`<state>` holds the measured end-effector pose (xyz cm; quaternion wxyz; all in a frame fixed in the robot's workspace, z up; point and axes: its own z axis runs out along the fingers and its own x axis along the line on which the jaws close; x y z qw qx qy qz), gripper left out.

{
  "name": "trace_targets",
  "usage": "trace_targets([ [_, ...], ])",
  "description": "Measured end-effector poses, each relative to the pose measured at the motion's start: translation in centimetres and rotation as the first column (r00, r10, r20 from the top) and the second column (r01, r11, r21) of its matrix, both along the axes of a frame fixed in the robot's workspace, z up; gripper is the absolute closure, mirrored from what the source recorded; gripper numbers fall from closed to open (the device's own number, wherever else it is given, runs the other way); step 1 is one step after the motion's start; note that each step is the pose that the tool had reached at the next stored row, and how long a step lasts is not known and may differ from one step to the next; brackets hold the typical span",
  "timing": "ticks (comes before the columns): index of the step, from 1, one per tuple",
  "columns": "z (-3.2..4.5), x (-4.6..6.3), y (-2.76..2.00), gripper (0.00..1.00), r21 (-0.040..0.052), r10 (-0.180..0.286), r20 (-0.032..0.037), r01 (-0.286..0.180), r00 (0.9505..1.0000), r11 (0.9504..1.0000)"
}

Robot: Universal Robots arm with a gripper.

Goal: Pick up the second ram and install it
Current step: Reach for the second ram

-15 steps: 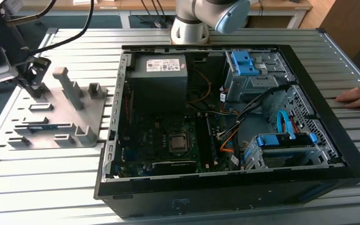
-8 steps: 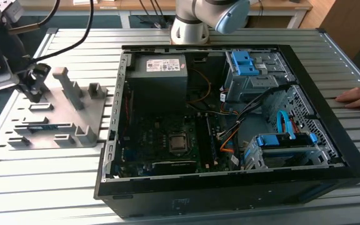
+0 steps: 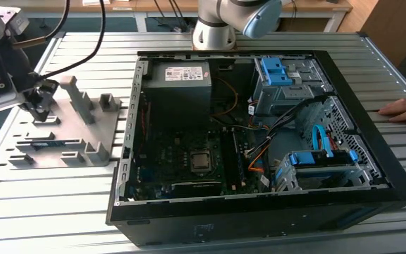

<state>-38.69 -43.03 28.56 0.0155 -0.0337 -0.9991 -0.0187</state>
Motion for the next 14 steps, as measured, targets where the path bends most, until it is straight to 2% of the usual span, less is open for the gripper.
trace_targets([
  [14,-2.54,-0.9,0.06,0.90,-0.0001,0.004,0.0000,-0.004,1.0000,1.0000],
])
